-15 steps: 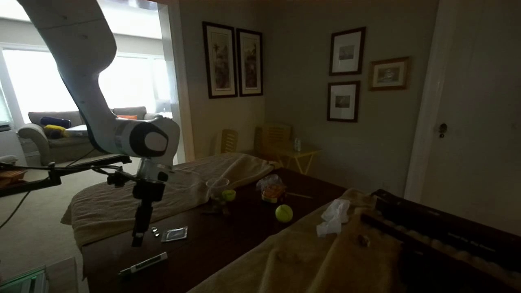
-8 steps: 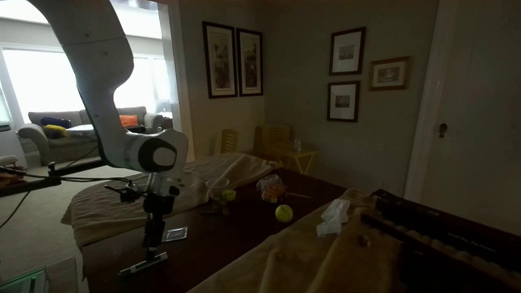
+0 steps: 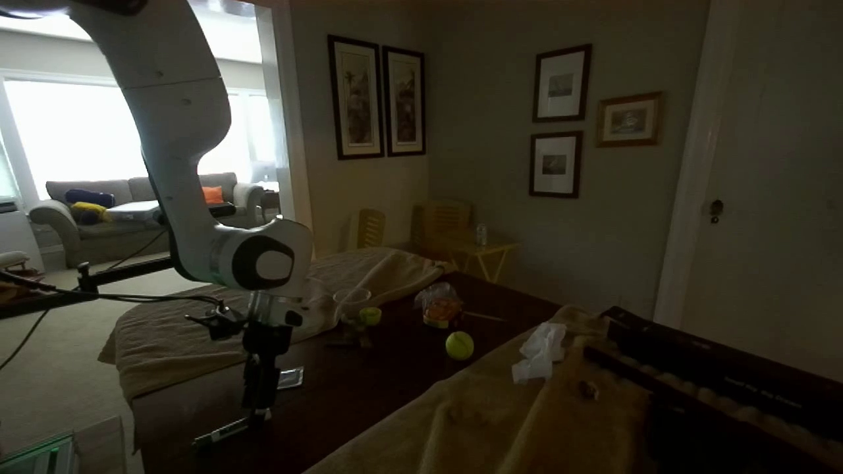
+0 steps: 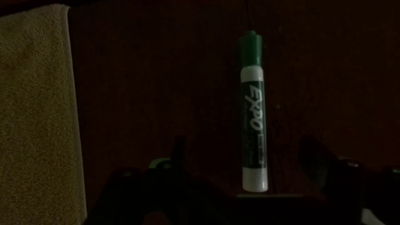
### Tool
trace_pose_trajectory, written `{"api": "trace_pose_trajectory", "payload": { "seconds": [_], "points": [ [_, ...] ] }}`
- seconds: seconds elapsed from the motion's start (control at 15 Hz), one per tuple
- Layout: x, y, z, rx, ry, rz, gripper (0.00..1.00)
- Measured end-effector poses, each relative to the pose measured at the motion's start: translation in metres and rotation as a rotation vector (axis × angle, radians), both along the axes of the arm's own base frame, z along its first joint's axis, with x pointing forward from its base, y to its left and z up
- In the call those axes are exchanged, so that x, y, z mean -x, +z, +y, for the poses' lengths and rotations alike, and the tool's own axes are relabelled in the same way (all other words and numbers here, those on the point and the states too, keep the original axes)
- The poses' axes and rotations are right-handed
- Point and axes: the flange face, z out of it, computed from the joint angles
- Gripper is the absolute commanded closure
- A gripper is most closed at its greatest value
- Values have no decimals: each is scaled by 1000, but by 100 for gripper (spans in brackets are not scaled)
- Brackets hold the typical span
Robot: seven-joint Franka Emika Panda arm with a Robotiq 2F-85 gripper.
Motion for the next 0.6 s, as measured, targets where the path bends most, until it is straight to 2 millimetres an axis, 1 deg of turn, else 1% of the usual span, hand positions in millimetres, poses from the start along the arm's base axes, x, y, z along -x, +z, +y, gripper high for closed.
{"api": "trace_pose_trajectory", "payload": {
  "seconds": [0.13, 0.27, 0.47, 0.53, 0.6],
  "points": [
    [-4, -1, 1, 0, 11, -3, 56],
    [-8, -1, 3, 2, 24, -11, 69],
    [-11, 1, 5, 5, 43, -21, 91],
    [-12, 1, 5, 6, 47, -23, 97],
    [-12, 1, 5, 7, 51, -24, 100]
  ]
}}
